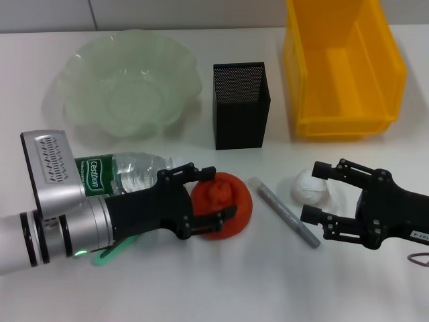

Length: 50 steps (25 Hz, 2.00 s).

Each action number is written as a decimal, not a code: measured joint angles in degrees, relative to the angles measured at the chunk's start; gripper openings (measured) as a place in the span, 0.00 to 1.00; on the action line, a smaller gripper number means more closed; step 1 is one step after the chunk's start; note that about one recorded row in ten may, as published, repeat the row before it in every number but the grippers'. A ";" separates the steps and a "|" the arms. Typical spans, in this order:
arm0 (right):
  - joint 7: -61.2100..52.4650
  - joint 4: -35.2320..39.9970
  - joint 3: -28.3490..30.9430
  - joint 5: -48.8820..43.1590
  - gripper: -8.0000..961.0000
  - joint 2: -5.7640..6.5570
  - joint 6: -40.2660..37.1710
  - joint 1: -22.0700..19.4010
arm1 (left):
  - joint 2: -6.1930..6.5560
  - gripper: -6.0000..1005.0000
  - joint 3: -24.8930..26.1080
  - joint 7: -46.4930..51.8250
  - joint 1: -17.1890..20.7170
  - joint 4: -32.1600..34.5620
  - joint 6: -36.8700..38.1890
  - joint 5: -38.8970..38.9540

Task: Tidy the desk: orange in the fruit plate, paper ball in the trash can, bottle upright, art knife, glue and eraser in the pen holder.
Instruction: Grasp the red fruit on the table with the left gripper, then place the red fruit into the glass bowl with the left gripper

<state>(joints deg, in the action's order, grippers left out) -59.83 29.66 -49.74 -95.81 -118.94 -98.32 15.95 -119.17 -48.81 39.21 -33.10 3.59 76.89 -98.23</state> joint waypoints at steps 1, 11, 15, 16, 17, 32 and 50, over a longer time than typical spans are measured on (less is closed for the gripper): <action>0.00 0.00 0.00 0.00 0.85 0.00 0.00 0.00 | 0.00 0.79 0.22 -0.01 0.04 0.01 -0.04 0.00; -0.21 -0.33 0.28 0.00 0.85 0.00 0.04 1.16 | -0.01 0.58 0.93 -0.06 -0.06 -0.01 -3.67 -0.03; -0.23 -0.36 0.42 0.00 0.85 -0.03 0.14 1.29 | -0.01 0.41 2.01 0.31 -0.05 -0.03 -3.74 -0.04; -0.23 -0.36 0.42 0.00 0.85 -0.03 0.14 1.29 | -0.01 0.39 2.46 0.45 0.01 -0.05 -3.44 -0.05; -0.24 -0.37 0.42 0.00 0.85 -0.03 0.23 1.34 | -0.01 0.37 3.14 0.61 0.15 -0.06 -2.67 -0.04; -0.27 -0.67 0.46 0.01 0.85 -0.06 0.91 1.37 | 0.43 0.17 3.81 12.07 2.42 8.02 10.42 -0.03; 0.08 -1.52 -0.09 0.45 0.85 -0.33 0.35 1.56 | 0.65 0.07 11.08 21.03 3.62 24.20 -3.34 7.89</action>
<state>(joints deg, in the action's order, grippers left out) -59.75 28.14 -49.84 -95.36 -119.27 -97.97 17.51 -118.52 -37.72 60.24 -29.48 27.78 73.56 -90.34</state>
